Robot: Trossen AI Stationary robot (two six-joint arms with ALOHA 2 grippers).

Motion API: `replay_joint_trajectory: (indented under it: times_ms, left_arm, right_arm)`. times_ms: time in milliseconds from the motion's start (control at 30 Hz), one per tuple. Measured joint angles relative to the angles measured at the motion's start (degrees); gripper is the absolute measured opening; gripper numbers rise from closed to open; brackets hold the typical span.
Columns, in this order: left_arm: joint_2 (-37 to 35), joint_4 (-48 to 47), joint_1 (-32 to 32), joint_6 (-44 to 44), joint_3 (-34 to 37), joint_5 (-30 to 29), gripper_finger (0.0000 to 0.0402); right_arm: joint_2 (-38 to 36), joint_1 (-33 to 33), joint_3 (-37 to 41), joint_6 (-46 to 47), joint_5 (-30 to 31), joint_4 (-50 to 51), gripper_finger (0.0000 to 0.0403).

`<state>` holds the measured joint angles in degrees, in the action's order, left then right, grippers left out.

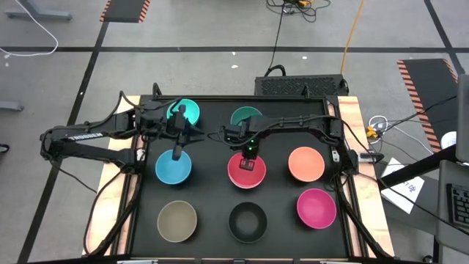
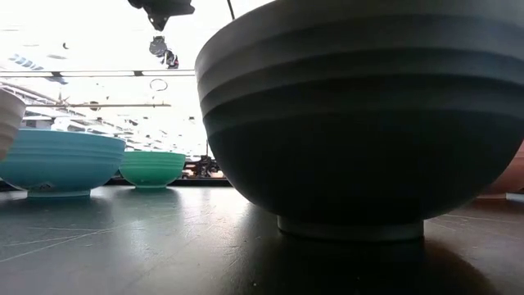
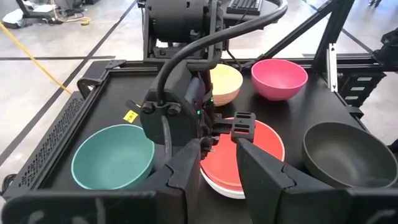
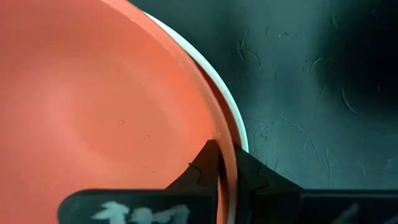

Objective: Nest bowls inside each other
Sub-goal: Stack the orange bowl on top of the white bowl

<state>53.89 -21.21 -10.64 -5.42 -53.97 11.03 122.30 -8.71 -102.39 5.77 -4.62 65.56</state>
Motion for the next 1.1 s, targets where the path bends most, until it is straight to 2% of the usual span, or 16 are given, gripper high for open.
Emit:
replay_joint_trajectory:
  times_ms: [200, 667, 833, 1100]
  left_arm:
    - [0.0, 0.0, 0.8, 0.1, 0.0, 0.0, 0.0108]
    - [0.0, -0.6, 1.1, 0.2, 0.0, 0.0, 0.0108]
    - [0.0, -0.8, 1.1, 0.6, 0.0, 0.0, 0.0108]
    - [0.0, -1.3, 1.1, 0.8, 0.0, 0.0, 0.0108]
  right_arm:
    - [0.0, 0.0, 0.0, 0.0, 0.0, -0.6, 0.0009]
    - [0.3, 0.5, 0.1, 0.6, -1.9, -1.6, 0.0127]
    - [-0.3, 0.8, 0.2, 0.8, -2.3, -2.3, 0.0155]
    - [-2.8, 3.3, 0.3, 1.9, 1.1, -5.0, 0.0185]
